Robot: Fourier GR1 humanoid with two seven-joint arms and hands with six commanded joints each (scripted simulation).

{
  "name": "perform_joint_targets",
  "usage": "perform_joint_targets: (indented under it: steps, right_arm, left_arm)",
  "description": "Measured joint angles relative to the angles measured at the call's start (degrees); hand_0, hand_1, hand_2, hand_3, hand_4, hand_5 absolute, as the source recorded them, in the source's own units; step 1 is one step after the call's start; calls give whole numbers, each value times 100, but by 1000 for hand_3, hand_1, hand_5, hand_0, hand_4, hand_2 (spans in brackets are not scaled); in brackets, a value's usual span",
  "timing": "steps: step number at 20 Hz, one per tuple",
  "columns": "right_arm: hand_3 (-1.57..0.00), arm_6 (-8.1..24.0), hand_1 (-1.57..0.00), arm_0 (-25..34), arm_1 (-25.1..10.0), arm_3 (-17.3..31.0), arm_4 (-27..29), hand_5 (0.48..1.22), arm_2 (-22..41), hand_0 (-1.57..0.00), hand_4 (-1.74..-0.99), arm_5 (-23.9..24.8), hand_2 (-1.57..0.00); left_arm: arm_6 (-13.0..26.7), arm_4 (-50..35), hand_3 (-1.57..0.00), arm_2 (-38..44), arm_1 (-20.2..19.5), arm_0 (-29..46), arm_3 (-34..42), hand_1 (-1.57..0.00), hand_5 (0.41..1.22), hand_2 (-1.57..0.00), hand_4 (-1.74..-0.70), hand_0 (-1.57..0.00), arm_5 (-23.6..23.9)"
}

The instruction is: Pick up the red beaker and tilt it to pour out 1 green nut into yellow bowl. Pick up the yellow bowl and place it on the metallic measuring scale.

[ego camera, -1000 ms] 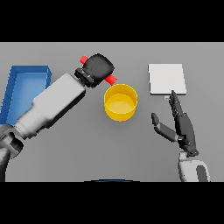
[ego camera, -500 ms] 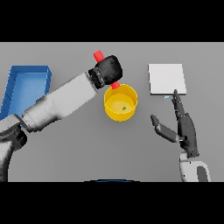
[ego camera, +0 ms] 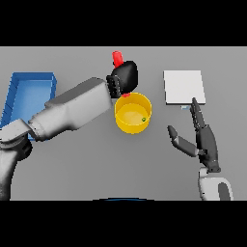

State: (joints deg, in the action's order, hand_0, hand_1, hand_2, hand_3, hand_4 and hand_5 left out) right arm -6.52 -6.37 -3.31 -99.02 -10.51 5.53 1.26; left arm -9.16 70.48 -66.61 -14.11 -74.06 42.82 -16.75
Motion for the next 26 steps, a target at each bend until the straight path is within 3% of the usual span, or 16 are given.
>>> perform_joint_targets:
  steps: [5, 7, 11, 15, 19, 22, 24, 26]
  right_arm:
    - [1, 42, 1, 11, 40, 75, -131, 568, 18, 1, -1137, 109, 1]
    - [1, 101, 1, 86, 10, 63, -66, 563, -10, 1, -1135, 64, 1]
    - [1, -36, 1, 79, 29, 120, -54, 554, 19, 1, -1128, 30, 1]
    - [1, -43, 1, 123, 63, 81, -27, 572, 91, 1, -1102, -32, 1]
    - [1, 26, 1, 225, 58, 164, -3, 582, 91, 1, -1116, -50, 1]
    - [1, -130, 1, 256, -30, 195, 20, 601, 69, 1, -1125, -105, 1]
    - [1, -73, 1, 231, -75, 197, -75, 614, 90, 1, -1132, -75, 1]
    - [1, -65, 1, 279, -104, 233, -92, 626, 112, 1, -1138, -112, 1]
  left_arm:
    - [-305, 359, -1570, -257, 158, -668, -194, -1571, 1221, -1571, -1731, -1571, 91]
    - [-504, 460, -1571, -238, 34, -1185, -399, -1571, 1221, -1571, -1728, -1571, 99]
    - [-495, 214, -1571, 364, -299, -1828, -965, -1571, 1221, -1571, -1720, -1571, 370]
    - [-32, -577, -1523, 1559, -637, -2310, -1856, -1571, 1221, -1571, -1731, -1571, 193]
    - [616, -2237, -1520, 3438, -1329, -2196, -2589, -1571, 1221, -1571, -1737, -1571, -87]
    - [783, -3242, -1545, 4444, -1792, -1831, -2976, -1571, 1221, -1571, -1739, -1571, 162]
    - [925, -3760, -1554, 4875, -1995, -1393, -3053, -1571, 1221, -1571, -1740, -1571, 421]
    - [1502, -4102, -1560, 5113, -2049, -903, -3062, -1571, 1221, -1571, -1740, -1571, 807]
